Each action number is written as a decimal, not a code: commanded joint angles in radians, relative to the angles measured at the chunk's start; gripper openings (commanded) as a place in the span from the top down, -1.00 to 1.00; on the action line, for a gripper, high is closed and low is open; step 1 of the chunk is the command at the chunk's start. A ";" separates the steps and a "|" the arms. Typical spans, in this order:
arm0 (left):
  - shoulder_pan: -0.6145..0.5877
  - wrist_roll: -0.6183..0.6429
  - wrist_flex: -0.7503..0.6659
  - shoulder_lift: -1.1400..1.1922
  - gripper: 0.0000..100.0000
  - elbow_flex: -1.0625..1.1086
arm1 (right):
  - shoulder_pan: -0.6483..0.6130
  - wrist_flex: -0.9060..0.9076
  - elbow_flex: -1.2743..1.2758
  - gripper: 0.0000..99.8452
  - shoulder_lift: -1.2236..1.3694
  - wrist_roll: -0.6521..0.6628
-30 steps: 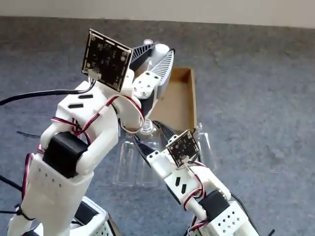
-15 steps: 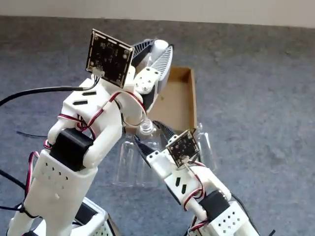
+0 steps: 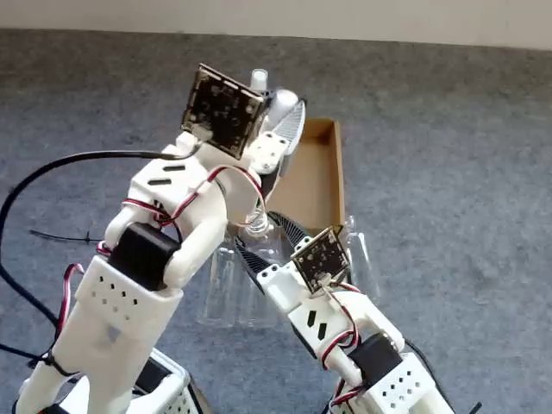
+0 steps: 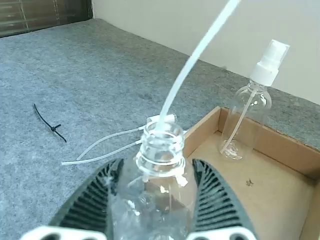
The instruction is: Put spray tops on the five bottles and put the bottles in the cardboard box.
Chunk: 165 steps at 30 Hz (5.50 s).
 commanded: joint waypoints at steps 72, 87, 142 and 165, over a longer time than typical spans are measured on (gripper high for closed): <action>-0.119 -0.055 0.112 -0.449 0.64 0.447 | -0.002 0.001 -0.016 0.99 -0.013 0.009; -0.051 -0.087 0.141 -0.423 0.77 0.417 | -0.002 0.001 -0.016 0.99 -0.013 0.009; -0.275 -0.080 0.173 -0.734 0.57 0.816 | 0.018 0.036 -0.846 0.99 0.829 0.006; -0.283 -0.083 0.149 -0.745 0.57 0.868 | 0.320 0.180 -1.061 0.99 0.975 0.011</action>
